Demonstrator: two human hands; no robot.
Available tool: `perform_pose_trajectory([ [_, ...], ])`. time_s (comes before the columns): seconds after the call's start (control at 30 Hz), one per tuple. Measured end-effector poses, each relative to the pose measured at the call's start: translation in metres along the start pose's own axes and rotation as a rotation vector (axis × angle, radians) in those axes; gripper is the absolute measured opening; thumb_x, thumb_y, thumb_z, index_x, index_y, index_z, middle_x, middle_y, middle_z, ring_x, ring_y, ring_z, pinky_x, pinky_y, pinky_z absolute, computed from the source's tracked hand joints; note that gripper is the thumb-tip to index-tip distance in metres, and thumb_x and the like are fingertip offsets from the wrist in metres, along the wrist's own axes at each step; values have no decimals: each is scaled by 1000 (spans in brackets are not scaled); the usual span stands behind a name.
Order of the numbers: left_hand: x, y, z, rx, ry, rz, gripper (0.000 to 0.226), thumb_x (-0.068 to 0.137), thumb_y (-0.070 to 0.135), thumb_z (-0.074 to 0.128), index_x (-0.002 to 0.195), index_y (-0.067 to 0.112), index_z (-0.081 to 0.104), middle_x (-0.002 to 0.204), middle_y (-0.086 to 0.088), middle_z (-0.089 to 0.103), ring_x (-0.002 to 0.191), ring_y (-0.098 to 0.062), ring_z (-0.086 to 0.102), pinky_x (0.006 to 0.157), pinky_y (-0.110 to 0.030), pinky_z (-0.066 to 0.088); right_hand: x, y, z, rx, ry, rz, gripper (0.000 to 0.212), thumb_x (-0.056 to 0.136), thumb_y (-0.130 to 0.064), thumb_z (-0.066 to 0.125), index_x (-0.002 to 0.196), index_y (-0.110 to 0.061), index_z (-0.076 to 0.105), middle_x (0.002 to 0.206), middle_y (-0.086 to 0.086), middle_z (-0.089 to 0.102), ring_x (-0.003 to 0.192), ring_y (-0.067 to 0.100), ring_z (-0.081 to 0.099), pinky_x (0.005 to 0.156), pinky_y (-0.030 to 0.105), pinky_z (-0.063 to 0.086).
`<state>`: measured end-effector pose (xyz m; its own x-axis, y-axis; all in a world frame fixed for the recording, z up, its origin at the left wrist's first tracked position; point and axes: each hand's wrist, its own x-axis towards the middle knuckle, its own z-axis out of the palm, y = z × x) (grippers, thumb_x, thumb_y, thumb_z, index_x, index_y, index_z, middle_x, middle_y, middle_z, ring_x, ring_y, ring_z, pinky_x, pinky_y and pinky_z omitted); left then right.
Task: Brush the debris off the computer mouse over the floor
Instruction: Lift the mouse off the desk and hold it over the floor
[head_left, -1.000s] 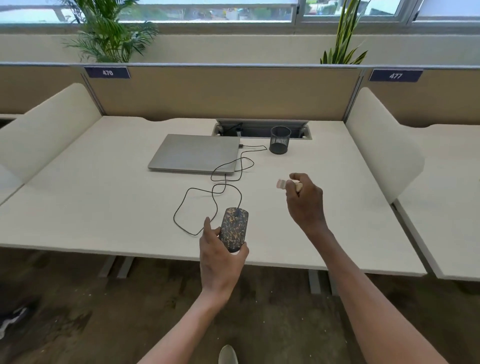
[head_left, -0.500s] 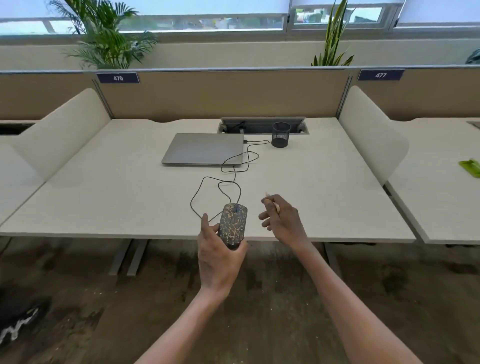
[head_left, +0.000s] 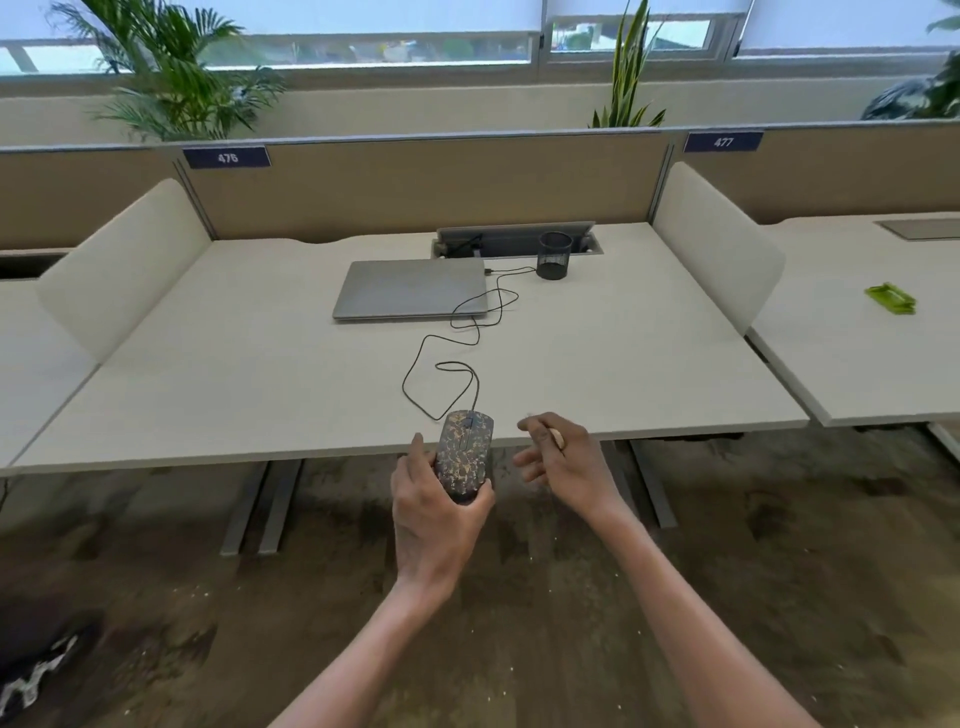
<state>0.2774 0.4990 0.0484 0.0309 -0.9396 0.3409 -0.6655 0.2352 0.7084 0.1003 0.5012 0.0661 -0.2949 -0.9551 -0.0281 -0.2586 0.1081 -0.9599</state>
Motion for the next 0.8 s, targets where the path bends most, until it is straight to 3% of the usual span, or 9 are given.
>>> perform_pose_trajectory([
  [0.27, -11, 21, -2, -39, -9, 0, 99, 67, 32, 92, 144, 1, 39, 109, -11, 62, 104, -25, 57, 87, -29, 49, -11, -2, -6, 386, 3, 178, 18, 90, -22, 75, 92, -4, 70, 91, 14, 79, 88, 32, 77, 82, 41, 63],
  [0.4, -14, 35, -1, -47, -17, -20, 102, 68, 32, 91, 148, -1, 36, 112, -12, 62, 106, -27, 58, 91, -41, 56, -10, -6, -12, 527, -46, 236, 19, 87, -13, 76, 92, 2, 67, 98, 23, 77, 93, 35, 75, 86, 43, 62],
  [0.47, -16, 41, -2, -52, -19, -31, 103, 69, 31, 91, 149, -2, 35, 113, -13, 61, 108, -28, 57, 92, -45, 55, -11, -7, -14, 590, -82, 262, 11, 86, -7, 75, 86, -1, 66, 97, 25, 76, 89, 35, 75, 86, 44, 62],
  [0.57, -18, 47, -3, -57, -2, -35, 103, 69, 31, 91, 149, -4, 35, 112, -12, 62, 109, -29, 57, 93, -43, 55, -11, -8, -16, 689, -99, 289, 17, 86, 4, 72, 77, -5, 61, 83, 21, 75, 75, 28, 77, 74, 37, 65],
  [0.8, -18, 53, -5, -65, 9, -23, 104, 69, 32, 92, 149, -4, 36, 110, -10, 62, 106, -25, 57, 89, -24, 45, -11, -10, -17, 767, -102, 324, 28, 87, 12, 67, 71, -7, 54, 77, 20, 73, 69, 26, 76, 70, 37, 65],
])
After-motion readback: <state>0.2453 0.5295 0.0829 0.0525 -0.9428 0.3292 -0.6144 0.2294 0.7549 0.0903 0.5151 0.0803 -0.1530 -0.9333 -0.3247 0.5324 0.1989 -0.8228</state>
